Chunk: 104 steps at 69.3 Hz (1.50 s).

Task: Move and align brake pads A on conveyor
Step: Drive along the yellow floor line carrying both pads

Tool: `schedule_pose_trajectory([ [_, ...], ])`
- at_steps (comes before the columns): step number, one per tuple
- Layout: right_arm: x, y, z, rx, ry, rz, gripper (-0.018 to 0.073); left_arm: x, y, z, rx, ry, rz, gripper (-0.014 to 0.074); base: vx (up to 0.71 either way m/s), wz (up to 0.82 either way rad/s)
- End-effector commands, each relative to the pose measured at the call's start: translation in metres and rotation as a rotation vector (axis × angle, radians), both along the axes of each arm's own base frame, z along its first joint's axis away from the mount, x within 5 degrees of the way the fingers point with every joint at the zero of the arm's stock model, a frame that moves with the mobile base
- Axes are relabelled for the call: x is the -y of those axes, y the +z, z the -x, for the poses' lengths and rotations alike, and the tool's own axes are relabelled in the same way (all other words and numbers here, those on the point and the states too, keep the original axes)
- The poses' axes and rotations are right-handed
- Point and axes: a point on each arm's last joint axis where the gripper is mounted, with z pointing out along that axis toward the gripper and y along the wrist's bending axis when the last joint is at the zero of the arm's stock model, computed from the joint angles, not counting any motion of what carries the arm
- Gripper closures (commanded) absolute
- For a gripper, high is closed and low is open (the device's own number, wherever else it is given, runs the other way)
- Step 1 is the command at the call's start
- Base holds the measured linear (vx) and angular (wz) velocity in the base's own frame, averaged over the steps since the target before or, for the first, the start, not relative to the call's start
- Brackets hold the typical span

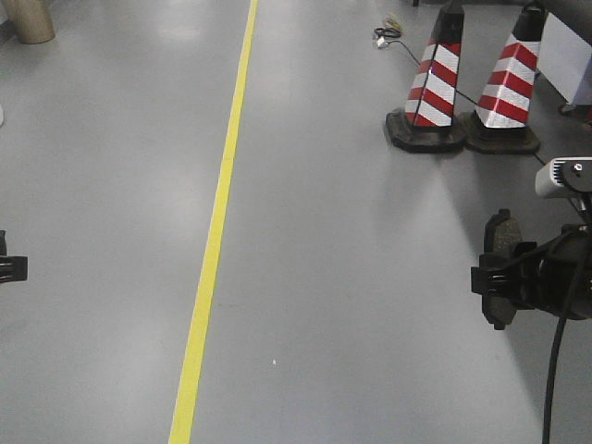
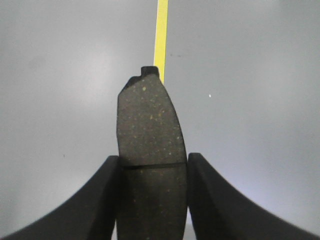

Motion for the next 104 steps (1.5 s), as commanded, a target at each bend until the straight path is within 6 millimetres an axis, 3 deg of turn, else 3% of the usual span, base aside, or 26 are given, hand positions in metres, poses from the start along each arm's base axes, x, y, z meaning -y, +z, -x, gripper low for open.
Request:
schedule_pose_trajectory([
  [1,0.0002,0.0187,-0.0027,0.117,0.000,-0.019,0.0500,0.0010,0.0169,-0.0025,0.111,-0.010,0.003,0.0489,0.56,0.07],
  [104,0.0002,0.0188,-0.0027,0.118,0.000,-0.019,0.0500,0.0010,0.0167,-0.0027,0.111,-0.010,0.003,0.0489,0.58,-0.03],
])
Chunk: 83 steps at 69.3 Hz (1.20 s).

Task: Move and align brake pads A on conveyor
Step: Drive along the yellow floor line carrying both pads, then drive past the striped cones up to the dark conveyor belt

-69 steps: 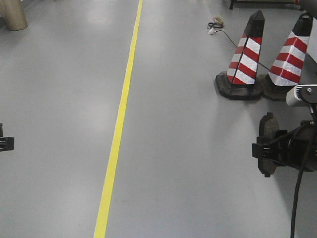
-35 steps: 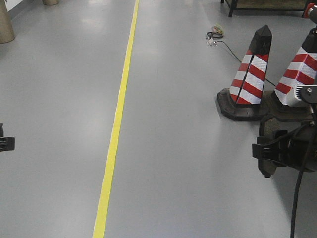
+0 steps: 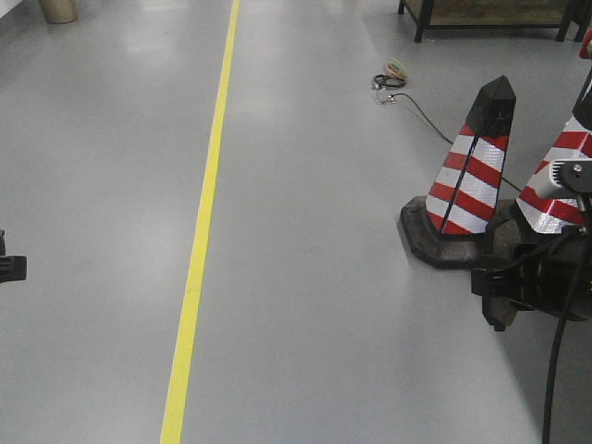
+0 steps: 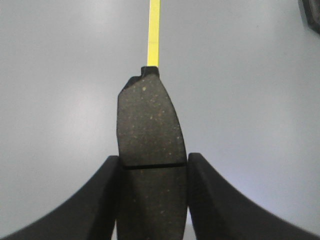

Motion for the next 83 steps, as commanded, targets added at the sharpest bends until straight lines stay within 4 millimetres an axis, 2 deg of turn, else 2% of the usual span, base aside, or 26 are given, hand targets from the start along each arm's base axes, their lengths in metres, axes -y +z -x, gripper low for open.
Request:
schedule_pose_trajectory([
  [1,0.0002,0.0192,-0.0031,0.124,0.000,-0.021,0.0500,0.0010,0.0167,-0.0027,0.111,-0.010,0.003,0.0489,0.55,-0.14],
  [61,0.0002,0.0192,-0.0031,0.124,0.000,-0.021,0.0500,0.0010,0.0168,-0.0027,0.111,-0.010,0.003,0.0489,0.52,-0.17],
  [83,0.0002,0.0192,-0.0031,0.124,0.000,-0.021,0.0500,0.0010,0.0167,-0.0027,0.111,-0.010,0.003,0.0489,0.42,-0.40],
])
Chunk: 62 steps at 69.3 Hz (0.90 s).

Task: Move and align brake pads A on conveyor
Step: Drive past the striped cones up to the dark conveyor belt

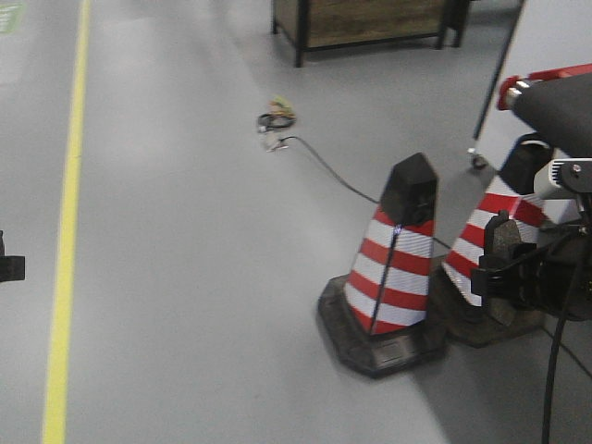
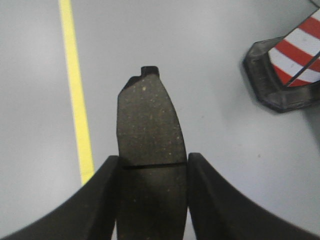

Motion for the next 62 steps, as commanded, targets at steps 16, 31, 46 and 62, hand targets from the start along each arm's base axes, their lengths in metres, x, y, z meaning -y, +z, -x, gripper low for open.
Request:
schedule_pose_trajectory([
  [16,0.0002,0.0192,-0.0031,0.124,0.000,-0.019,0.0500,0.0011,0.0167,-0.0027,0.111,-0.010,0.004,0.0489,0.37,-0.61],
  [31,0.0002,0.0192,-0.0031,0.124,0.000,-0.019,0.0500,0.0011,0.0167,-0.0027,0.111,-0.010,0.004,0.0489,0.37,-0.65],
  [46,0.0002,0.0192,-0.0031,0.124,0.000,-0.019,0.0500,0.0011,0.0167,-0.0027,0.111,-0.010,0.004,0.0489,0.39,-0.61],
  [62,0.0002,0.0192,-0.0031,0.124,0.000,-0.019,0.0500,0.0011,0.0167,-0.0027,0.111,-0.010,0.004,0.0489,0.37,-0.58],
])
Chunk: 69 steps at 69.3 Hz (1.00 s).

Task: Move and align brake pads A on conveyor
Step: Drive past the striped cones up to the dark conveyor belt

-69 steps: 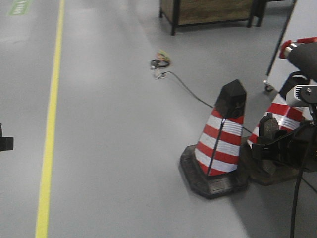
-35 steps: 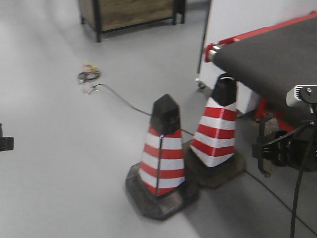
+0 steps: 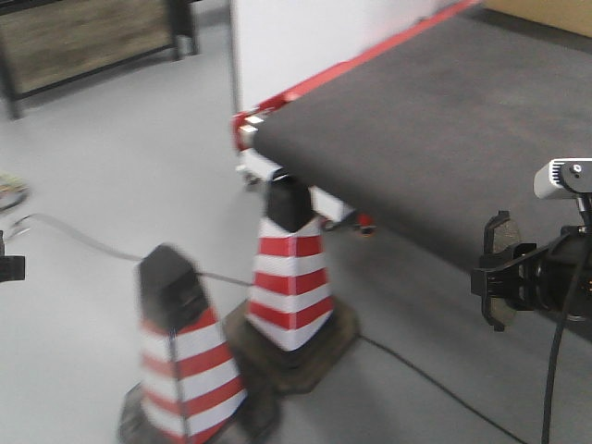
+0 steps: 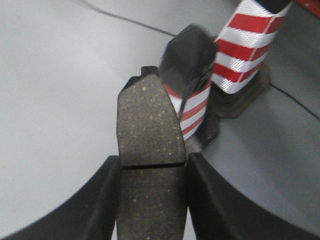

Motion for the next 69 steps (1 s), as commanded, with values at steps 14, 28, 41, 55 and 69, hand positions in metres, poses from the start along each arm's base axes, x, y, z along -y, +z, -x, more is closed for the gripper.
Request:
schedule_pose_trajectory([
  [14,0.0002,0.0192,-0.0031,0.124,0.000,-0.020,0.0500,0.0011,0.0167,-0.0027,0.111,-0.010,0.004,0.0489,0.32,-0.66],
  [28,0.0002,0.0192,-0.0031,0.124,0.000,-0.020,0.0500,0.0011,0.0168,-0.0027,0.112,-0.010,0.004,0.0489,0.28,-0.79],
  [41,0.0002,0.0192,-0.0031,0.124,0.000,-0.020,0.0500,0.0011,0.0168,-0.0027,0.111,-0.010,0.004,0.0489,0.27,-0.81],
  [55,0.0002,0.0192,-0.0031,0.124,0.000,-0.020,0.0500,0.0011,0.0168,-0.0027,0.111,-0.010,0.004,0.0489,0.27,-0.63],
  [69,0.0002,0.0192,-0.0031,0.124,0.000,-0.020,0.0500,0.0011,0.0168,-0.0027,0.111,-0.010,0.004,0.0489,0.27,-0.37],
])
